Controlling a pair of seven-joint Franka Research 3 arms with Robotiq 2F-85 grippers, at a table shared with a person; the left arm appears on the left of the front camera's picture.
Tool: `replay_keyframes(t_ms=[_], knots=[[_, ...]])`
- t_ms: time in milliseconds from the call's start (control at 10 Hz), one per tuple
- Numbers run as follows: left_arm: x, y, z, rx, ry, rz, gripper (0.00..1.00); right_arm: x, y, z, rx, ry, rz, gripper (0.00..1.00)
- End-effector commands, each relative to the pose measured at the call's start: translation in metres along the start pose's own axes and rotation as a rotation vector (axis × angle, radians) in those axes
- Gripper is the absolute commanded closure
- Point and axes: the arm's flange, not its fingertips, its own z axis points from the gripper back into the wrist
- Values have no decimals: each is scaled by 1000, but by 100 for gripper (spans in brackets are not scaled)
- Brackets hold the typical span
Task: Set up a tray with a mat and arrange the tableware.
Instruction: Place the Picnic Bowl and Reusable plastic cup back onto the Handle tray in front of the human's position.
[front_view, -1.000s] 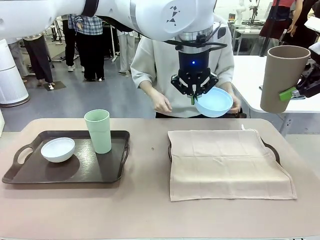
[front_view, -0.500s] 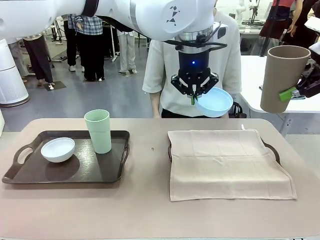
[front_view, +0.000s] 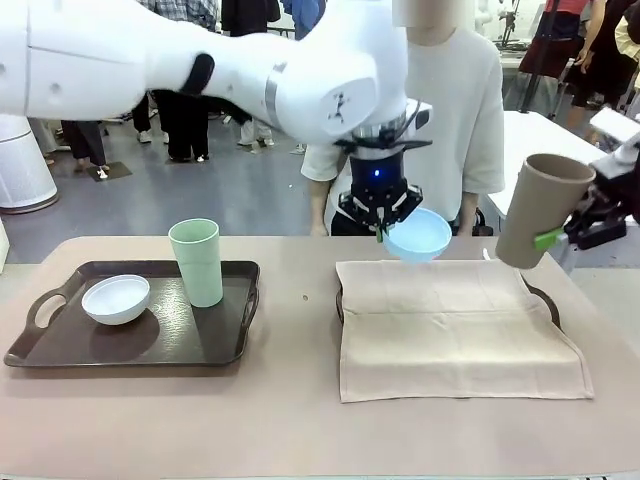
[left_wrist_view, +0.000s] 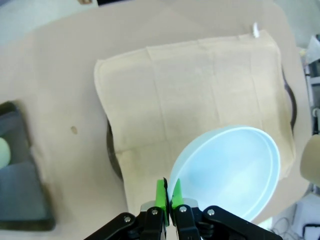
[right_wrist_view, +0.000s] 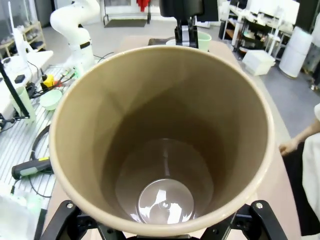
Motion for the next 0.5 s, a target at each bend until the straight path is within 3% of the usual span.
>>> replay_keyframes(t_ms=[0, 400], knots=[[-3, 13, -23, -46, 10, 32, 96, -21, -11, -8, -31, -9, 1, 18], [8, 24, -78, 4, 82, 87, 96, -74, -29, -33, -53, 31, -53, 18]])
